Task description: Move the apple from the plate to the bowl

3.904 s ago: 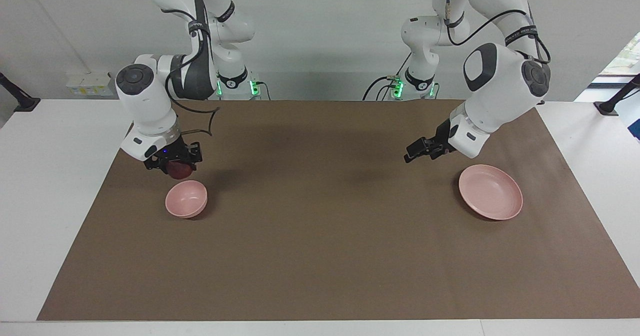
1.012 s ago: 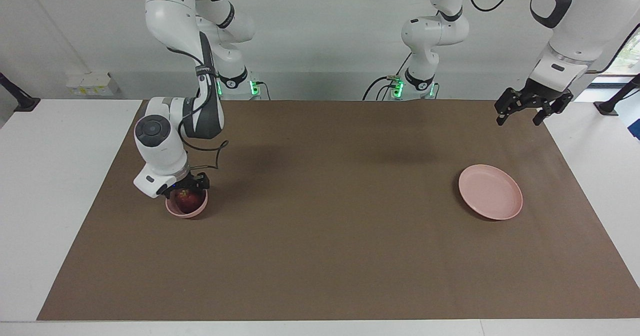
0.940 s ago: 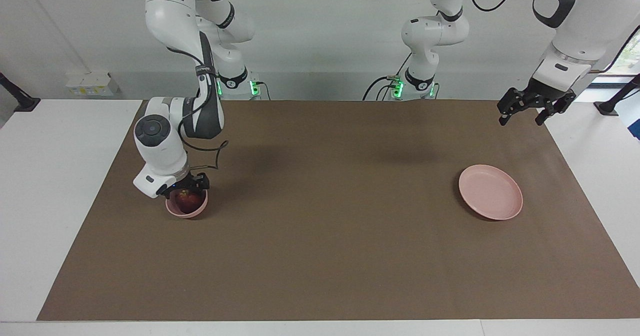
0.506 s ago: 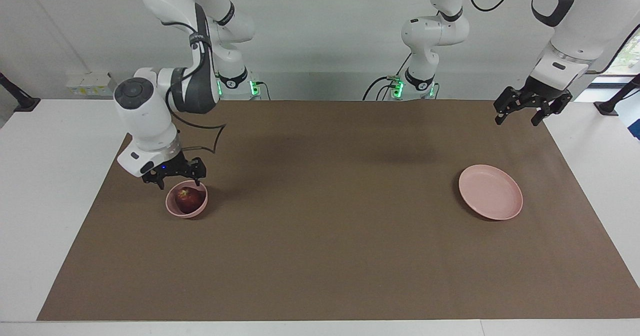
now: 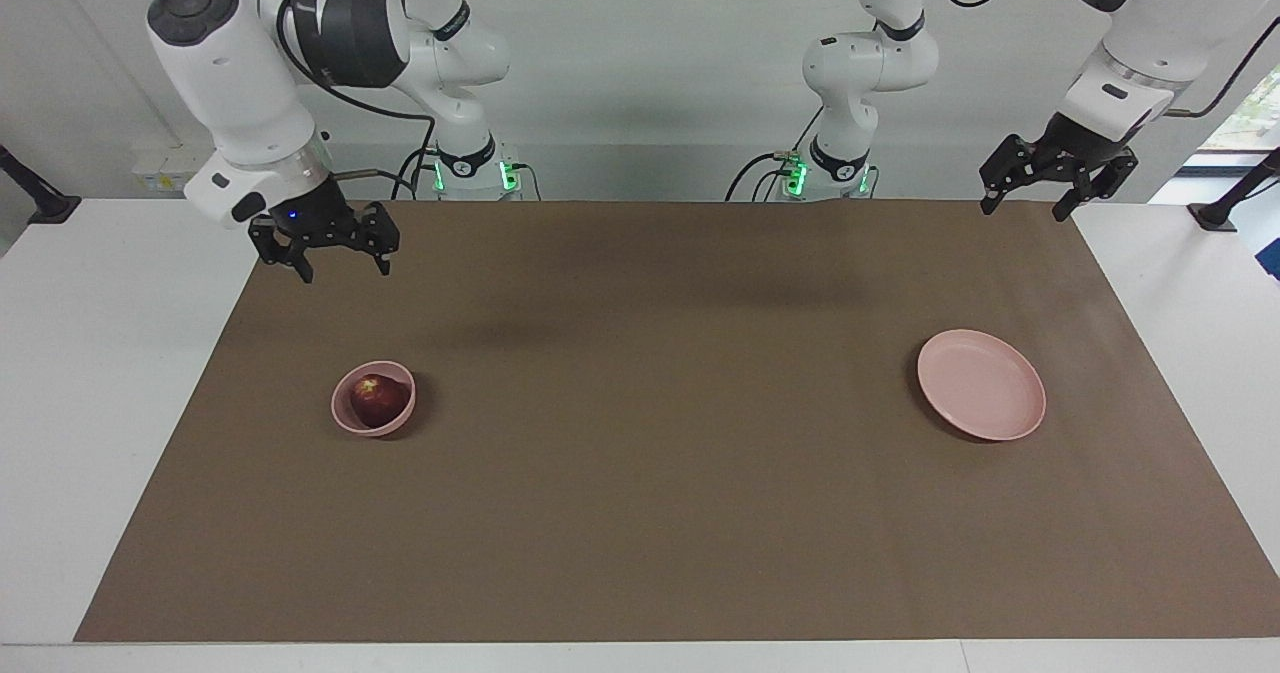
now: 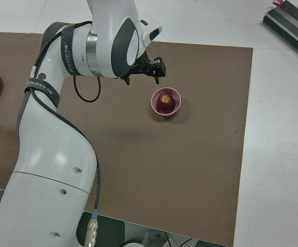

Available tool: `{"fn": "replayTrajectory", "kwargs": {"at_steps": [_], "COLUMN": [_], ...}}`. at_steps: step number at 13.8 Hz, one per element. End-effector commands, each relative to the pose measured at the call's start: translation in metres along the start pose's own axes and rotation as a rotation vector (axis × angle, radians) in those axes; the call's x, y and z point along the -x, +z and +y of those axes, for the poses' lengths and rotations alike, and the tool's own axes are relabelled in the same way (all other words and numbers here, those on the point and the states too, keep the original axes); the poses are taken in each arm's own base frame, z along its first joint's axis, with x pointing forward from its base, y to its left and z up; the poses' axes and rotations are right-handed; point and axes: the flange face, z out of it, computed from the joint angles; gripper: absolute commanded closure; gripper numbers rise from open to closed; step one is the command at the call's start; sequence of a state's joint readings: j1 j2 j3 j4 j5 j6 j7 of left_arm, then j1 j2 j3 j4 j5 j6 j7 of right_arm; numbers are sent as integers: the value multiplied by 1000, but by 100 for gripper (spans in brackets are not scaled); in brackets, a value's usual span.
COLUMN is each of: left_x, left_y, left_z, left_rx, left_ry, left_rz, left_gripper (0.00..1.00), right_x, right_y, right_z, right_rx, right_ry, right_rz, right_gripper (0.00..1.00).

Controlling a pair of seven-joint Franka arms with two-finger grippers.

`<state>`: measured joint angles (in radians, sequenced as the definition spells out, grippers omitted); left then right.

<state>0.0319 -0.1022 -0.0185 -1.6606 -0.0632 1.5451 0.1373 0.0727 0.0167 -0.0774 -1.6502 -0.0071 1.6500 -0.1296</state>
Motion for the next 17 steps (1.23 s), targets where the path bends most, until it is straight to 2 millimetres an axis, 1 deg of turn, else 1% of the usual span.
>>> {"fn": "replayTrajectory", "kwargs": {"at_steps": [1, 2, 4, 5, 6, 7, 8, 10, 12, 17], "left_x": [5, 7, 9, 9, 9, 11, 11, 10, 10, 11], "left_y": [-13, -13, -12, -14, -14, -14, -14, -14, -14, -14], "left_z": [-4, -5, -3, -5, -10, -14, -16, -15, -14, -15], "left_rx": [-48, -64, -62, -60, -55, -54, -54, -54, -54, -54], "left_ry": [8, 10, 11, 7, -5, -12, -16, -14, -11, -16], "left_rz": [-20, -27, -42, -35, -31, -35, -34, -34, -35, -35], "left_gripper": [0, 0, 0, 0, 0, 0, 0, 0, 0, 0], "right_x": [10, 14, 24, 27, 33, 39, 41, 43, 43, 54], "right_y": [-34, -48, -70, -74, -82, -81, -81, -79, -75, -67], "right_z": [-2, -3, -5, -7, -5, -4, -7, -3, 0, 1], "right_rx": [-30, -30, -28, -29, -27, -31, -30, -23, -6, 30], "right_ry": [21, 22, 18, 16, 20, 13, 11, 6, -38, -68], "right_rz": [-15, -13, -38, -44, -19, -22, -21, -27, 0, 10], "right_gripper": [0, 0, 0, 0, 0, 0, 0, 0, 0, 0]}}
